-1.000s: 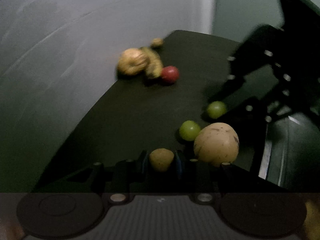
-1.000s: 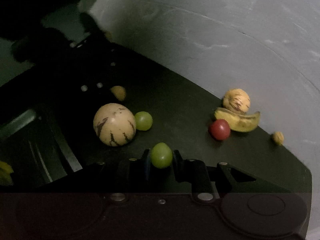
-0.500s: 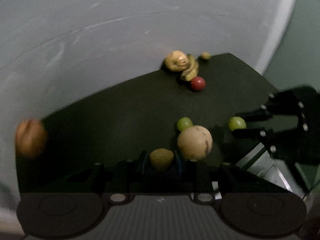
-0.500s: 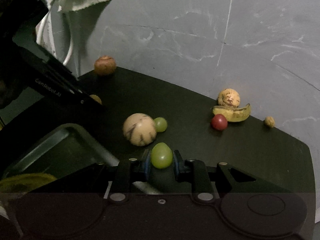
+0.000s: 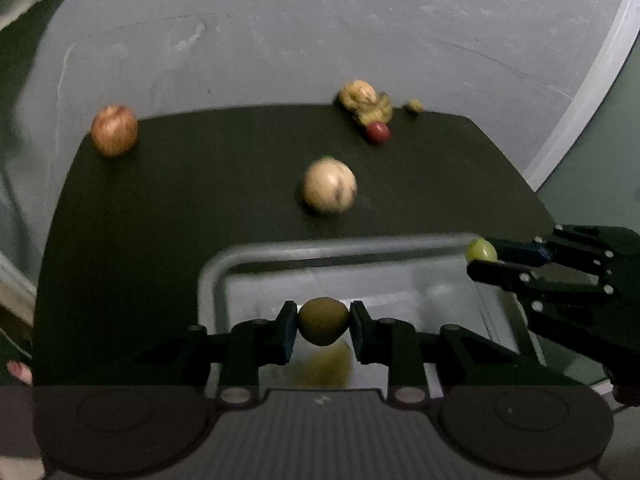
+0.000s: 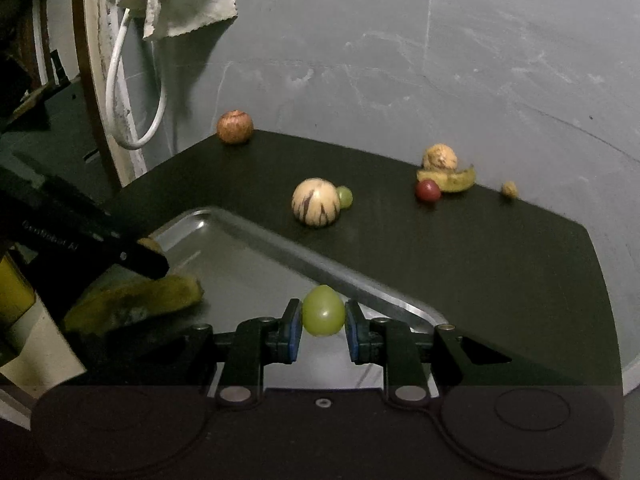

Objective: Organize fruits
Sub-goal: 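Place the kiwi in the tray with the left tool while the right tool places the grape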

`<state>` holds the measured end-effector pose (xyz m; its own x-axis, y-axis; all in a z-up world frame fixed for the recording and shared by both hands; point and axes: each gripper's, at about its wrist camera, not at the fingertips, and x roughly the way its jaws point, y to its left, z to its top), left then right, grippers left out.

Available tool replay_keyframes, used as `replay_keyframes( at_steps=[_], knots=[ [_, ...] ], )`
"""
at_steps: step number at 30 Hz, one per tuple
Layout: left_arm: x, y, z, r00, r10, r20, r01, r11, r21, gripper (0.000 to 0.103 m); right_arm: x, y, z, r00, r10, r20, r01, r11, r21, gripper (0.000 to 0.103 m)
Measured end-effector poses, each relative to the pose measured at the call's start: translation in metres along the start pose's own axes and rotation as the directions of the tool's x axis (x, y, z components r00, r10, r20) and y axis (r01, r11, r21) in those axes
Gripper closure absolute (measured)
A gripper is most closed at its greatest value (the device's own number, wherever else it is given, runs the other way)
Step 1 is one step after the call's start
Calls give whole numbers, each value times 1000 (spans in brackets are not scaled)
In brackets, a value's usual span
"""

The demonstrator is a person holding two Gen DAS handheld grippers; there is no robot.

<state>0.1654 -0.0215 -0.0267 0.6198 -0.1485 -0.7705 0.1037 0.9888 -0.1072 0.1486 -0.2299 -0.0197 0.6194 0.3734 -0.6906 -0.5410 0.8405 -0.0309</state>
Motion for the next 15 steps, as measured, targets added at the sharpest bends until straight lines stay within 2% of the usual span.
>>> replay_keyframes(
  at_steps=[6, 15],
  knots=[
    [-12, -25, -35, 1000, -4, -3, 3, 1000, -10, 72, -19, 6, -23, 1000, -6, -12, 6, 1000, 25, 79],
    [-12, -47, -68, 999, 16, -36, -17, 999, -39, 72, -28, 18, -48, 998, 3, -59, -1, 999, 46, 79]
  ],
)
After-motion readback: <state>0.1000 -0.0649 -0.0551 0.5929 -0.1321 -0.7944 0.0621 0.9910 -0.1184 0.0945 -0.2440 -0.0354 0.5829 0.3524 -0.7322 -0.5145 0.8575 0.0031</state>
